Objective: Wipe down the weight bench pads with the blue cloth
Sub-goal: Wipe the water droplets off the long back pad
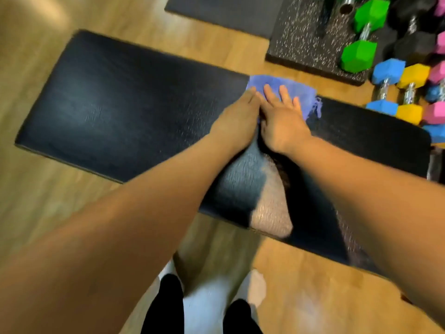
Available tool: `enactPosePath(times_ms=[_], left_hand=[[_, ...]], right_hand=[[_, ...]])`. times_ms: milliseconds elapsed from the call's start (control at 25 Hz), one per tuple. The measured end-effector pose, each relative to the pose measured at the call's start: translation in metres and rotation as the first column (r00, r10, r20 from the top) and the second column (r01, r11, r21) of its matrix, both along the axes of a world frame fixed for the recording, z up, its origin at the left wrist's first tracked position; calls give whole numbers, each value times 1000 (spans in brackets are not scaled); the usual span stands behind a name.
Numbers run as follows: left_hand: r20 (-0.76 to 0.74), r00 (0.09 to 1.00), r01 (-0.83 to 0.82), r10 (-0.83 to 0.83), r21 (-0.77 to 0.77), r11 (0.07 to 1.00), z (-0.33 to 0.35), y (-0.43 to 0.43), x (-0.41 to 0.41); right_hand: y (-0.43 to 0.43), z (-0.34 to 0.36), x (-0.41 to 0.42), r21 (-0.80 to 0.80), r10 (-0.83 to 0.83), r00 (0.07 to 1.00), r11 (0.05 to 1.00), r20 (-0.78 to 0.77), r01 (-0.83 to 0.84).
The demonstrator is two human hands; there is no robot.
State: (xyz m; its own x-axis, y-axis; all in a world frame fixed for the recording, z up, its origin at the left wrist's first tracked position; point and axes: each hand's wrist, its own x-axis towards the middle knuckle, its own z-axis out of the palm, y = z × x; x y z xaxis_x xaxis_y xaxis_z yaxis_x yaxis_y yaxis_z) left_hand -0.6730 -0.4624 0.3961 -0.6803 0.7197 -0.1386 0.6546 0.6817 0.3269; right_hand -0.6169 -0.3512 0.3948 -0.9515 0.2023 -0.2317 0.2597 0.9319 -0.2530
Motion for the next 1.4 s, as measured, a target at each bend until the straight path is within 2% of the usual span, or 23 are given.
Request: enactPosePath(times_ms=[120,240,320,440,520,600,640,760,880,960,1040,1120,1240,1320,1400], left_hand=[[105,994,-12,12,-1,1000,6,-90,66],[-18,972,229,-233,-142,963,-3,-174,120],[19,987,161,-160,-108,981,-13,-173,89],[-30,999,-32,29,-85,996,-2,-122,-21],[-34,996,-82,78,-152,985,6,-105,-95],[-89,992,-105,92,-161,981,10,-120,-133],[-112,992,-71,51,-183,981,8,-139,-133],[-153,988,-53,30,-143,988,17,-240,-74],[-156,981,-128,112,-97,987,16,-330,-20],[-142,984,-123,103,-139,983,14,-334,-46],[-239,965,-166,108,-239,957,13,-317,-100],[-227,952,-267,207,-280,922,9,-301,-158],[-196,918,-378,344,-176,909,9,-297,-212],[-135,897,-437,422,-114,892,22,-315,-201],[-104,885,-462,455,-66,884,32,-357,-158]], right_hand=[[-81,-8,75,42,98,990,995,-106,-94],[-137,-7,122,-4,292,955,956,-40,-293],[-123,-9,80,-46,354,934,934,-44,-355],[-96,-5,-45,-143,181,983,973,-31,-183],[-96,-3,-127,-142,47,999,989,9,-45],[-118,2,-163,-203,-74,997,976,15,75],[-138,-1,-158,-206,-83,996,975,-14,79],[-240,-12,-75,-184,56,986,979,-157,-85],[-312,-11,-21,-244,238,961,933,-140,-266],[-305,-12,-58,-317,276,957,903,-91,-291],[-293,-10,-121,-349,300,950,885,-82,-310],[-282,-9,-194,-276,324,941,900,-93,-337],[-290,-5,-263,-177,307,951,935,-26,-307],[-316,-4,-253,-126,266,962,954,-66,-272],[-357,-5,-208,-111,334,922,927,-195,-359]])
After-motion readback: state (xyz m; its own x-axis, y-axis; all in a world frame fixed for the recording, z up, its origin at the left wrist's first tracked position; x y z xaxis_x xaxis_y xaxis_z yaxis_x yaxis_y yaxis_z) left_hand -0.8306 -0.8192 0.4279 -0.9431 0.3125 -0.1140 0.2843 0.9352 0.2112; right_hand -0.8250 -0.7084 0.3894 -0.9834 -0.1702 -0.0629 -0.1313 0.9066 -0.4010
